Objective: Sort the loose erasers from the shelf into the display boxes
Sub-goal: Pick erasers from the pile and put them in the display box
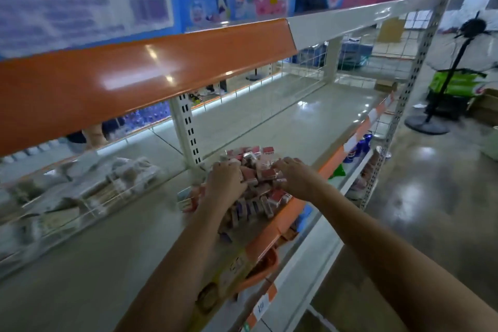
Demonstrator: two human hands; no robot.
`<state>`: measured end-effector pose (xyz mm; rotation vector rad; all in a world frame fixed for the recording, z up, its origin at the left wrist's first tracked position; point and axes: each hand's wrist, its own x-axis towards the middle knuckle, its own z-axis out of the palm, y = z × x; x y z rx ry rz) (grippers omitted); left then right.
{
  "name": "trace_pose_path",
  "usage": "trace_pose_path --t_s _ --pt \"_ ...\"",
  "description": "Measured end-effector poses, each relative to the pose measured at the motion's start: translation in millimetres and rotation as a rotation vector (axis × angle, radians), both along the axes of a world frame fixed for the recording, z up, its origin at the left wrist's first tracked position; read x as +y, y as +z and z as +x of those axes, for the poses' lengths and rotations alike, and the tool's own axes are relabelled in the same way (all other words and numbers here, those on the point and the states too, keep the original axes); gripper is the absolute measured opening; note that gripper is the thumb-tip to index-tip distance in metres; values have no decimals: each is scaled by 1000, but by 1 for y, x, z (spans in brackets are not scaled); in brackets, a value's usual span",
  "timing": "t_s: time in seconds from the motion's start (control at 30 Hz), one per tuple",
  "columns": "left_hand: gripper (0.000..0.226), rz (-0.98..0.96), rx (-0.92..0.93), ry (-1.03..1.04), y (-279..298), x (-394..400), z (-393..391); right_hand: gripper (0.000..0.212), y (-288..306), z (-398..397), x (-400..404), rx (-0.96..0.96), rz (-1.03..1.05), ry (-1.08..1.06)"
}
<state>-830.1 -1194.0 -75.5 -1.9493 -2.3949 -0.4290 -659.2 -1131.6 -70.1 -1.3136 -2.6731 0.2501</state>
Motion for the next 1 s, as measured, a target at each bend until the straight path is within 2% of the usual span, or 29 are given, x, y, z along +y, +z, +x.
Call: trace_pose_path --t_s 0.17,0.33,0.4,0.57,0.7,0.83,1.0 --pt "52 -26 30 88 -15 20 -4 36 -16 -12 47 -63 -59 95" --pt "55 6 12 205 -19 30 6 50 -28 -21 76 -72 -33 226" --pt "47 47 -27 274 -20 32 12 55 -29 -21 84 -70 -29 308" --pt "20 248 -263 439 -14 22 22 26 -19 -12 100 185 -113 455" --pt "15 407 -598 569 -4 4 25 19 -5 -8 100 377 -319 583" --pt "18 583 -1064 598 5 -25 37 15 -3 -18 84 471 -459 694" --pt "14 732 -1283 661 9 -84 47 18 -6 -44 43 517 -714 792"
